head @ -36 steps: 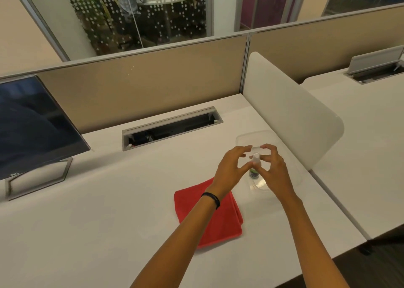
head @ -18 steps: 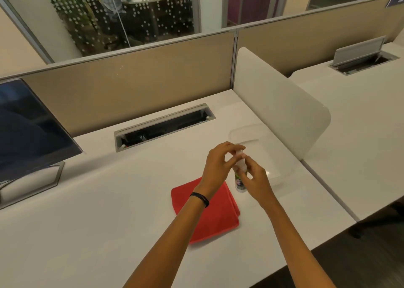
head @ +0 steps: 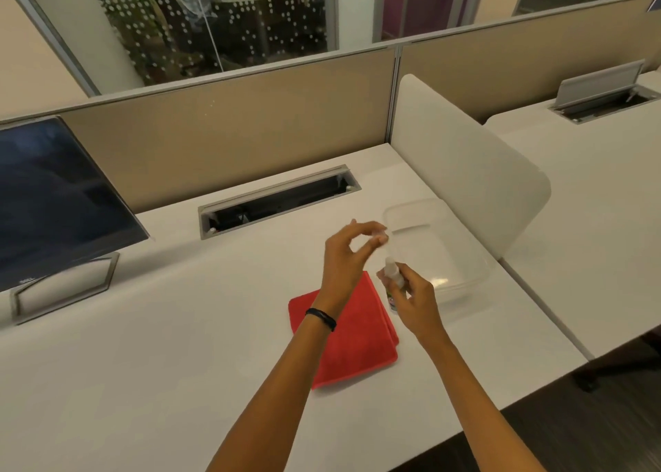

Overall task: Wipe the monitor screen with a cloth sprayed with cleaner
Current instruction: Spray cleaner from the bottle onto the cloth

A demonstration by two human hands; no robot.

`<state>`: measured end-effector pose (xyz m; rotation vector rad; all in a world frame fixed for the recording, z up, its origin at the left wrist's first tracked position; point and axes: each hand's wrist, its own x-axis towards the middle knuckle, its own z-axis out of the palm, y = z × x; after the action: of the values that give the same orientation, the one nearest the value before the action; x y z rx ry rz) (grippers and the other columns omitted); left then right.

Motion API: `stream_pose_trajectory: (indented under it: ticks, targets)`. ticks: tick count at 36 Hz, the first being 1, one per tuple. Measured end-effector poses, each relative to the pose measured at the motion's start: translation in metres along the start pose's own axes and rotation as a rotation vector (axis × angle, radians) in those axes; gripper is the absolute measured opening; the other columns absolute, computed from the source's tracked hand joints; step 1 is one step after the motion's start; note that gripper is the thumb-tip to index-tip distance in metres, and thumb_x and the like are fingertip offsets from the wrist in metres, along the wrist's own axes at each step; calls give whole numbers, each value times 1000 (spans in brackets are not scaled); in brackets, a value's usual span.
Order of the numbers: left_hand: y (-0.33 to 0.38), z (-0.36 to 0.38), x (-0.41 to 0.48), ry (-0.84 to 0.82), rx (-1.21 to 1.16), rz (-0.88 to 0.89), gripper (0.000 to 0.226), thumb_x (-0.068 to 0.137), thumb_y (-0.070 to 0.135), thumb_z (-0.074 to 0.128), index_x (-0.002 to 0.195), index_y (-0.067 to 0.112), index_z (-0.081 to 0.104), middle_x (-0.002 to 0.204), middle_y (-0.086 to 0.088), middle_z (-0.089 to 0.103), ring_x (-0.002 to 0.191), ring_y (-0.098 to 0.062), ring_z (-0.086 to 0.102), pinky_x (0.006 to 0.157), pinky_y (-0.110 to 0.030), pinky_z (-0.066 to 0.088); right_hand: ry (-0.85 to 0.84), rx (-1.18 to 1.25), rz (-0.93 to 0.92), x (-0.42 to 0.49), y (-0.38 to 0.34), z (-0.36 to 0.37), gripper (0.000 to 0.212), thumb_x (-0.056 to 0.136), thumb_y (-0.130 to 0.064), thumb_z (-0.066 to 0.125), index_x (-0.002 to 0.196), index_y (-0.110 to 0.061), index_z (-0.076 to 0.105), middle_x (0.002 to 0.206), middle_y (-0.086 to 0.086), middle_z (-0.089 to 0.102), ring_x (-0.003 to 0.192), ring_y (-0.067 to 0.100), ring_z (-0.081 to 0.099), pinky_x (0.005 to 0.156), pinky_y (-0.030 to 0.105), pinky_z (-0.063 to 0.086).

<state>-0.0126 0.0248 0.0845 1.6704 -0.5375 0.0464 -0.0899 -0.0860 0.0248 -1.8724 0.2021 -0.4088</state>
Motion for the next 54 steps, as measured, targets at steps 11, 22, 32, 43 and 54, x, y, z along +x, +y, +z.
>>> stream_pose_trajectory:
  ticks: [11,22,32,43,54]
  targets:
    - [-37,-54,12,165,73,-85,11,83,21,67,92,16,67,94,9,69,90,-2,63,84,-10,47,-77,130,97,5,22,10,19,87,-40,47,99,-27,54,94,-2,66,88,2,65,73,15,53]
    - [-134,-105,-39,232,201,-373,9,82,19,69,89,23,65,86,12,68,83,-5,62,77,-15,45,-123,218,170,16,23,24,15,96,-28,39,104,-24,52,65,-12,64,54,2,60,49,16,50]
    - [-186,-125,-67,224,269,-591,9,81,12,69,89,16,66,91,2,68,85,-19,62,74,-17,44,-212,407,326,26,30,33,30,93,-45,43,123,-42,43,74,2,65,55,14,61,46,25,49]
    - [-206,-124,-68,191,291,-657,8,81,12,67,88,17,67,92,2,68,86,-17,61,77,-22,44,-232,485,387,38,32,41,33,94,-43,41,126,-40,44,75,4,64,56,14,59,48,26,51]
    - [-205,-120,-72,127,322,-602,12,82,11,66,91,19,63,96,3,64,89,-14,59,82,-25,46,70,489,662,21,28,43,35,99,-23,37,129,-40,38,79,7,60,58,17,56,44,24,49]
